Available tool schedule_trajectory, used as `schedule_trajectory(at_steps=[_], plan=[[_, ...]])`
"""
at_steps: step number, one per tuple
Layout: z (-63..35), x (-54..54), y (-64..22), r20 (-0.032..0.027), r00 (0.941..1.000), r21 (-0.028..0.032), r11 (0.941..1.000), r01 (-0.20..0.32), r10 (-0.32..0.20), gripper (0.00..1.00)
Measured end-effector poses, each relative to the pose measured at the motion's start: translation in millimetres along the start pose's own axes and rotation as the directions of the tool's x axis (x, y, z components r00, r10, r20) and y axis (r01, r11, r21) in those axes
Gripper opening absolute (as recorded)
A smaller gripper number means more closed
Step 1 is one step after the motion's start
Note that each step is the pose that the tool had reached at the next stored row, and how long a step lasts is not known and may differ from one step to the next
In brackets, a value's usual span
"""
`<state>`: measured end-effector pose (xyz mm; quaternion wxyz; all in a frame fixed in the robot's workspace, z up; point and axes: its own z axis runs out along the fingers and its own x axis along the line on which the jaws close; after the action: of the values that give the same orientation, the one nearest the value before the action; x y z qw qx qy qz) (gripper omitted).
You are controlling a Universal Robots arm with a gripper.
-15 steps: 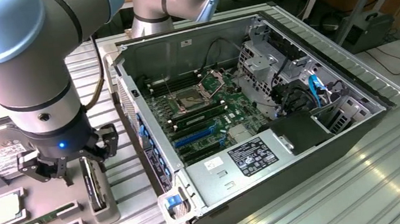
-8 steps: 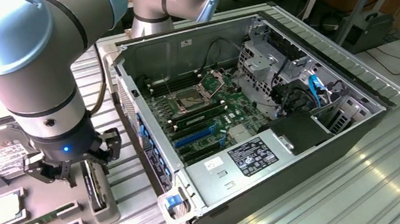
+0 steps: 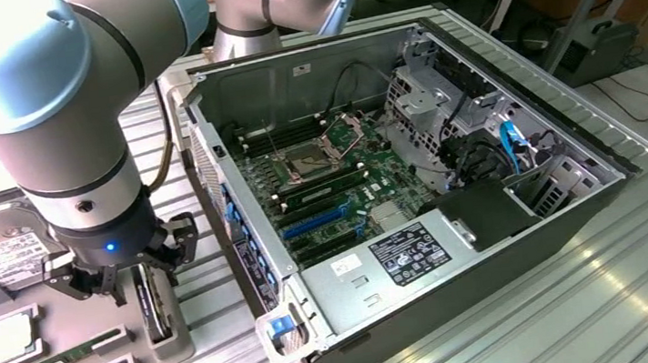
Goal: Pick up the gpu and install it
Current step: 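Pick up the gpu and move the gpu toward the slot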
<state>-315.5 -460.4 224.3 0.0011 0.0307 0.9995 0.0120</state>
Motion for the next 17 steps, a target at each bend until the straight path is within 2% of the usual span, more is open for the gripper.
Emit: schedule_trajectory(at_steps=[6, 7, 8, 10, 11, 12, 17], plan=[[0.1, 0.0, 0.0, 0.0000, 1.0000, 0.0000, 1.0000, 0.000, 0.000, 0.60], [0.1, 0.0, 0.0, 0.0000, 1.0000, 0.0000, 1.0000, 0.000, 0.000, 0.54], [0.1, -0.1, -0.1, 0.0000, 1.0000, 0.0000, 1.0000, 0.000, 0.000, 0.54], [0.1, -0.1, -0.1, 0.0000, 1.0000, 0.0000, 1.0000, 0.000, 0.000, 0.41], [0.1, -0.1, -0.1, 0.0000, 1.0000, 0.0000, 1.0000, 0.000, 0.000, 0.41], [0.1, -0.1, -0.1, 0.0000, 1.0000, 0.0000, 1.0000, 0.000, 0.000, 0.35], [1.6, -0.3, 0.5, 0.0001, 1.0000, -0.0001, 1.0000, 0.000, 0.000, 0.35]])
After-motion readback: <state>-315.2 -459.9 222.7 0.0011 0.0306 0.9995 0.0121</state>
